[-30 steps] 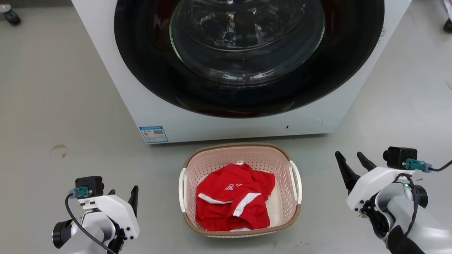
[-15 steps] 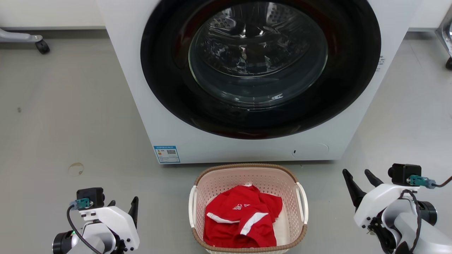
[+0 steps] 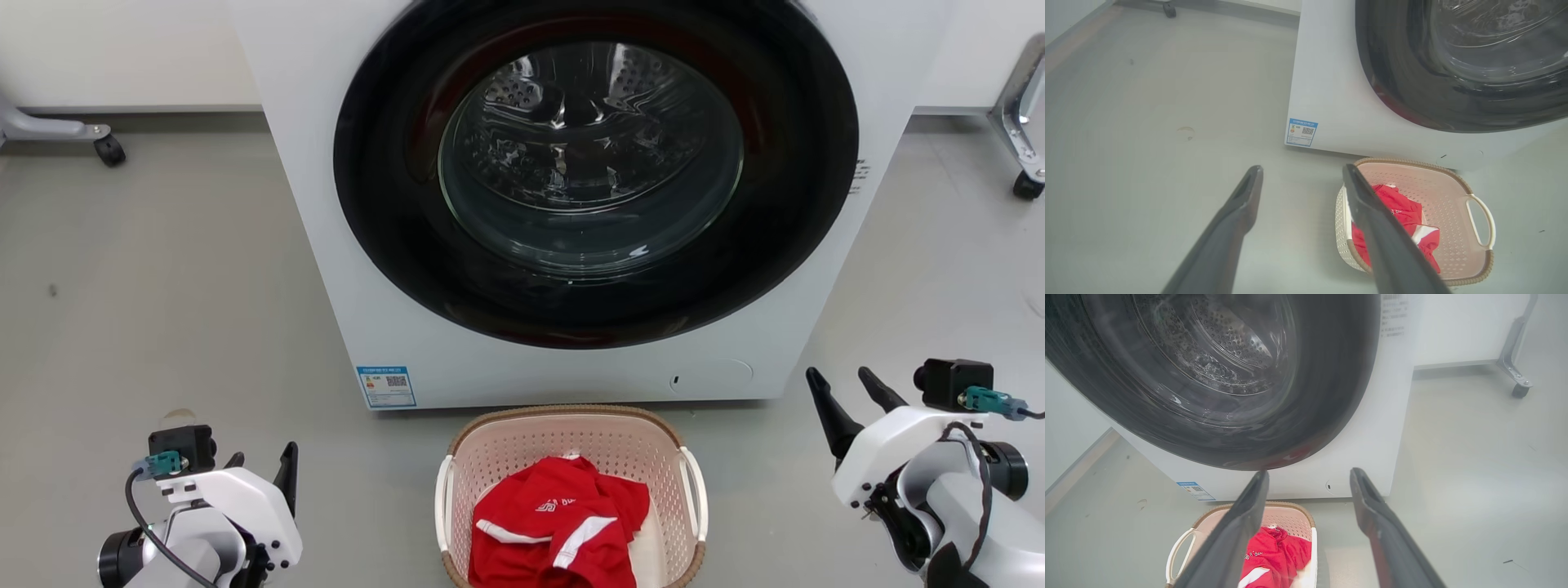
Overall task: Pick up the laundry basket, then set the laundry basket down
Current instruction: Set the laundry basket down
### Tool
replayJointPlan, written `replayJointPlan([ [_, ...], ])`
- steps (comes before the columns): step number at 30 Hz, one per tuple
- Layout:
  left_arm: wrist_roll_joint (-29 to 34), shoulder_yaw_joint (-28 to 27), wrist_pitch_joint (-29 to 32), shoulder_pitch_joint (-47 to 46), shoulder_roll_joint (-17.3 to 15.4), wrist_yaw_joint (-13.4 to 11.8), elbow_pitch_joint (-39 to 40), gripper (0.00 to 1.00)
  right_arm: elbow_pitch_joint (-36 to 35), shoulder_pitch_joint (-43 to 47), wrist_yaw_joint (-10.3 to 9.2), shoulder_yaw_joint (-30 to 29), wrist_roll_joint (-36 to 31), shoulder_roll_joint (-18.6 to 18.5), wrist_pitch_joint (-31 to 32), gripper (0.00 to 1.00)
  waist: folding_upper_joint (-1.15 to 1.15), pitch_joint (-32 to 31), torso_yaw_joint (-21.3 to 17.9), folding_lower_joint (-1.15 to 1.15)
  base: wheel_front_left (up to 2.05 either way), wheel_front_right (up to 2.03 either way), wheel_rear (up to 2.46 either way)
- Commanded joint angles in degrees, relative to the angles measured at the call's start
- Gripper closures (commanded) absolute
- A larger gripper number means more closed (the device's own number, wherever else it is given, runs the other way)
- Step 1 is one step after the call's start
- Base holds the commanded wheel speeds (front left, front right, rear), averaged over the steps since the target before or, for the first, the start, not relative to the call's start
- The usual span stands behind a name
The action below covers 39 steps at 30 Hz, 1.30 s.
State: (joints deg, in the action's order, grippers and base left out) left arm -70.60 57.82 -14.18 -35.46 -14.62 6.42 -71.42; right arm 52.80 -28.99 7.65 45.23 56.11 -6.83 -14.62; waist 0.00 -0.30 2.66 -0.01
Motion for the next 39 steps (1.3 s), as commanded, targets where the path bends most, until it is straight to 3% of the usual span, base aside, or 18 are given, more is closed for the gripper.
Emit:
replayJointPlan([
  [1,0.25,-1.65,-0.76,-1.39,-2.36,-0.84,1.24,0.00,-1.76,-1.14,-0.16,-0.83,-1.17,-0.96,-0.38,0.00,0.00,-0.70,-0.31,0.01,0.00,0.00,0.00],
  [7,0.45,-2.30,-0.79,-1.03,-3.37,-2.08,4.16,0.00,-3.41,0.17,-0.16,-3.71,-3.12,-1.29,-0.38,0.00,0.00,-1.52,-0.35,0.01,0.00,0.00,0.00],
  [11,0.93,-2.67,-0.80,-0.36,-4.16,-4.33,7.63,0.00,-4.94,1.52,-0.16,-6.06,-4.89,-1.49,-0.38,0.00,0.00,-2.15,-0.42,0.01,0.00,0.00,0.00],
  [20,1.75,-5.34,-0.81,4.63,-9.97,-11.99,22.91,0.00,-9.81,5.56,-0.16,-11.56,-10.48,-1.15,-0.29,0.00,0.00,-3.43,-0.19,0.01,0.00,0.00,0.00],
  [33,0.68,-9.03,-0.16,15.00,-20.52,-26.79,51.68,0.00,-19.29,11.85,-0.16,-18.77,-17.71,0.17,2.83,0.00,0.00,-2.69,-0.07,0.01,0.00,0.00,0.00],
  [39,0.38,-9.84,0.04,17.63,-23.22,-31.17,59.85,0.00,-24.09,14.19,-0.16,-22.09,-21.05,0.95,5.28,0.00,0.00,-2.23,-0.23,0.01,0.00,0.00,0.00],
])
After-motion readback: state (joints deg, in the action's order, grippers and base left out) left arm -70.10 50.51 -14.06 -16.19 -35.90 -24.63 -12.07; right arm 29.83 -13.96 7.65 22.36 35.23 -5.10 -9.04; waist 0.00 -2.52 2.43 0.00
